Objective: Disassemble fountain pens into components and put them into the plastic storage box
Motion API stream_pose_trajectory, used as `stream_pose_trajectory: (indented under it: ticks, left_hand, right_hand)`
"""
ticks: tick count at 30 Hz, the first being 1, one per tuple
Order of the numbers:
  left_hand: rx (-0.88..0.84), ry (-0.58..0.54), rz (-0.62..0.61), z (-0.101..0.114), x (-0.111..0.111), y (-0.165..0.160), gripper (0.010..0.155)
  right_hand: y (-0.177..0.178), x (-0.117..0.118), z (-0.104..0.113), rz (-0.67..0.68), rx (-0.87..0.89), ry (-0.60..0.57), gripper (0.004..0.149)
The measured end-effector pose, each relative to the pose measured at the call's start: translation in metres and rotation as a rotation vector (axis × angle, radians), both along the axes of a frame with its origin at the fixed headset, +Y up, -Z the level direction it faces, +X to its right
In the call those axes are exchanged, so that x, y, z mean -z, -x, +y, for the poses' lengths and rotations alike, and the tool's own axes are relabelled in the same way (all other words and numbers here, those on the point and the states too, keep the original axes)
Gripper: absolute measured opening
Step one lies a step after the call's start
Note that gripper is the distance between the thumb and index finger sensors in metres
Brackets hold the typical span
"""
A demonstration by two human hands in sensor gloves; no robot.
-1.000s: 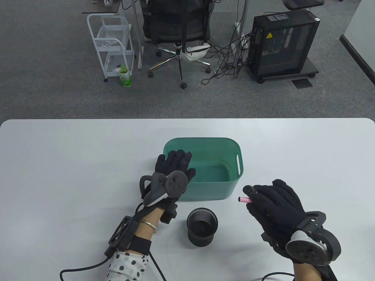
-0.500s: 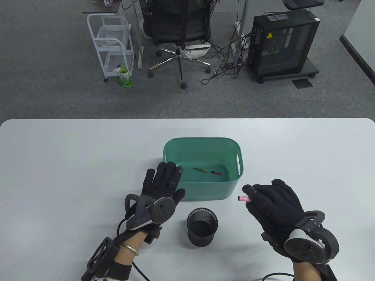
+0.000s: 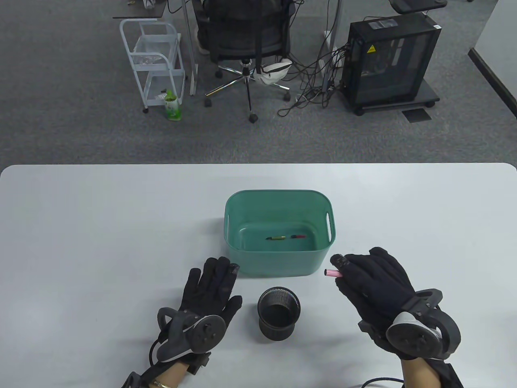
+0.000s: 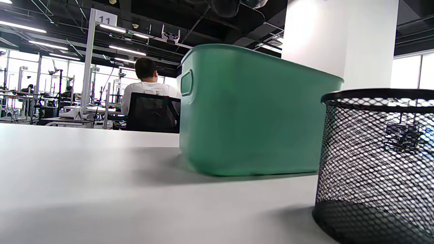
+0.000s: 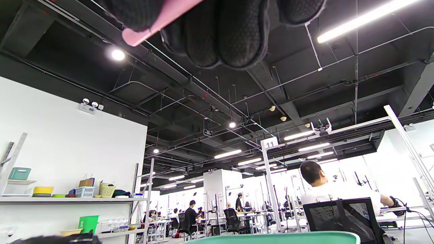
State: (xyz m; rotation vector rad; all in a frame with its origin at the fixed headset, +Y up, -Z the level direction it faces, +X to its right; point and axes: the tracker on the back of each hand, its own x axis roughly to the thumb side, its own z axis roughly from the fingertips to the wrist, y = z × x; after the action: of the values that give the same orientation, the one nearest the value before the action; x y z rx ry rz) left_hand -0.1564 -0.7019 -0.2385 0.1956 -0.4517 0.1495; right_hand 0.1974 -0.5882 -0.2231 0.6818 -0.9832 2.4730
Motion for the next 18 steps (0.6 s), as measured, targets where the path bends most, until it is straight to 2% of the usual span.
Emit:
stream_pose_trajectory:
  ticks: [6,14,18]
  left_hand:
    - [0.031,0.002,0.007,-0.011,-0.010,0.008,0.070]
    - [0.043,0.012,-0.018,-0.018,-0.009,0.007,0.070]
    - [0.033,0.011,-0.023,-0.017,-0.009,0.008,0.070]
  right_hand:
    - [0.003,0.007,-0.007,-0.020,-0.025,0.034,0.045]
    - [0.014,0.026,-0.029,0.013,-0.020,0.161,0.044]
    - [0.026,0.040,-0.036,-0.023,-0.047,0.181,0.044]
